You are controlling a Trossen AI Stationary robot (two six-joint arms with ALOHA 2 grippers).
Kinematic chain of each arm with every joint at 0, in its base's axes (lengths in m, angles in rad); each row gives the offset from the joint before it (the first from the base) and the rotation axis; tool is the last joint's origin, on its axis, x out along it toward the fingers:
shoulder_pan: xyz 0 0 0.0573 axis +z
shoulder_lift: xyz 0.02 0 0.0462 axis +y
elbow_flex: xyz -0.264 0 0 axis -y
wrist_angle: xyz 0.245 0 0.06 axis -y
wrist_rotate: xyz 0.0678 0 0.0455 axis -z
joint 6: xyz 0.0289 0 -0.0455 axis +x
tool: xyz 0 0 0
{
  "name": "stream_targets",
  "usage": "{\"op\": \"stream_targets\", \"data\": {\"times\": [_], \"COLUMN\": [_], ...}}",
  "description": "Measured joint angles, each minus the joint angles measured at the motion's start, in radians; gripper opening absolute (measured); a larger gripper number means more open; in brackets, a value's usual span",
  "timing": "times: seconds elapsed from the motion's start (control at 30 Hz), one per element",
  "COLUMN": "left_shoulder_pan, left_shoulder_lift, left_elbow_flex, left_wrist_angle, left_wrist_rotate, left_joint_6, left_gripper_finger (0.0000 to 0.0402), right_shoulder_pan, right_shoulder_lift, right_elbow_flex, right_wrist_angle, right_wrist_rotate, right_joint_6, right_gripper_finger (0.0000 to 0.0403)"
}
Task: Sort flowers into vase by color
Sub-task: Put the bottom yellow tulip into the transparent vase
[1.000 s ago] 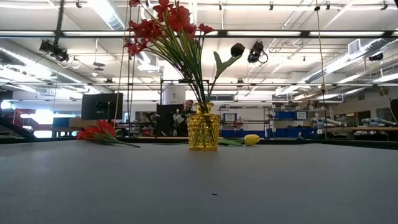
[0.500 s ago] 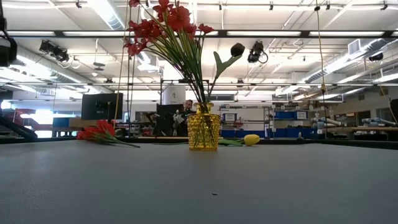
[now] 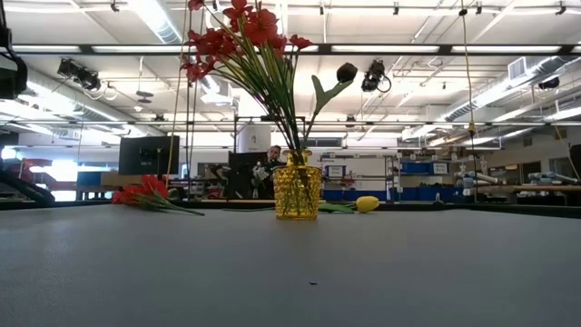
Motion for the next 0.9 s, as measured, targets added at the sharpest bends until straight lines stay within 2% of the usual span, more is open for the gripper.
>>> {"op": "stream_targets", "data": {"times": [0.17, 0.43, 0.67, 0.9], "left_shoulder_pan": [0.0, 0.0, 0.001, 0.0], "left_shoulder_lift": [0.0, 0.0, 0.0, 0.0], "left_elbow_flex": [-0.091, -0.15, -0.151, -0.15], "left_wrist_angle": [0.036, 0.058, 0.061, 0.1], "left_wrist_rotate": [0.032, 0.043, -0.015, -0.003], "left_joint_6": [-0.025, -0.085, -0.203, -0.228], "left_gripper_finger": [0.0004, 0.0013, 0.0083, 0.0167], "right_shoulder_pan": [0.006, 0.01, 0.017, 0.026], "right_shoulder_lift": [0.0, 0.0, 0.0, 0.001], "right_elbow_flex": [0.0, 0.0, 0.0, 0.0], "right_wrist_angle": [-0.01, -0.01, -0.093, -0.145], "right_wrist_rotate": [0.001, -0.002, -0.002, 0.004], "right_joint_6": [0.026, 0.056, 0.082, 0.104], "right_gripper_finger": [0.0169, 0.0169, 0.0187, 0.0197]}}
